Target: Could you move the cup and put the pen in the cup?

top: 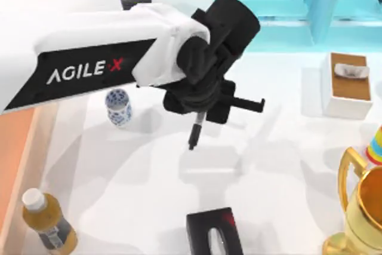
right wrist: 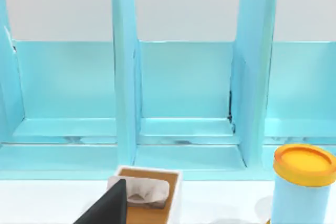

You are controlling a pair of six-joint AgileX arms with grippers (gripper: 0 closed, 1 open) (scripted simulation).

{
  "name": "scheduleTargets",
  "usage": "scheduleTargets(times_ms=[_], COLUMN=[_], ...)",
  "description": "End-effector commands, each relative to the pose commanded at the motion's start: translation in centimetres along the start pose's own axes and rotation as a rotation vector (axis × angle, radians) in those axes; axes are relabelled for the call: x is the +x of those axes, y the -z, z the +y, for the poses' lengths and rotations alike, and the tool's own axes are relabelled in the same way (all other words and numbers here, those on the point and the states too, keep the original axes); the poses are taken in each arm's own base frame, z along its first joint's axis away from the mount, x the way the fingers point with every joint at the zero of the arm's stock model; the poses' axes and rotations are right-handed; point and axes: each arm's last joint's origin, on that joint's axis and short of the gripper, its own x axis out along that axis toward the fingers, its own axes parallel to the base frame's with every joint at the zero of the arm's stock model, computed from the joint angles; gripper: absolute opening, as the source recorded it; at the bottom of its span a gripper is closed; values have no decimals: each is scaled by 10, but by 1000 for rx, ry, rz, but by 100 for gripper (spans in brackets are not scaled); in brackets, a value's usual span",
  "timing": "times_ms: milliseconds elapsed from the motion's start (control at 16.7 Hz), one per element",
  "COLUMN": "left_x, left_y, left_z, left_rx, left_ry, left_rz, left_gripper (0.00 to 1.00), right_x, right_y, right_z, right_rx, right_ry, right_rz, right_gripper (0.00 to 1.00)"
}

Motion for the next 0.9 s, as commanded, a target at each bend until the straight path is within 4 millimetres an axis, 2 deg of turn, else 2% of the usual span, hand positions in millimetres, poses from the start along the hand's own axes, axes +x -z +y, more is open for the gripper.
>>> scheduleTargets(times_ms=[420, 900], left_x=[7, -22], left_y=[28, 82], left_z=[44, 98], left_rx=[-11, -44], left_ry=[38, -13], left_rz=[-456, -1008], left_gripper=[0, 0], right_x=[0, 0], right_y=[0, 0], right_z=[0, 0], right_rx=[0, 0], right_ry=[0, 0], right_rz=[0, 0], right_gripper=[100, 100])
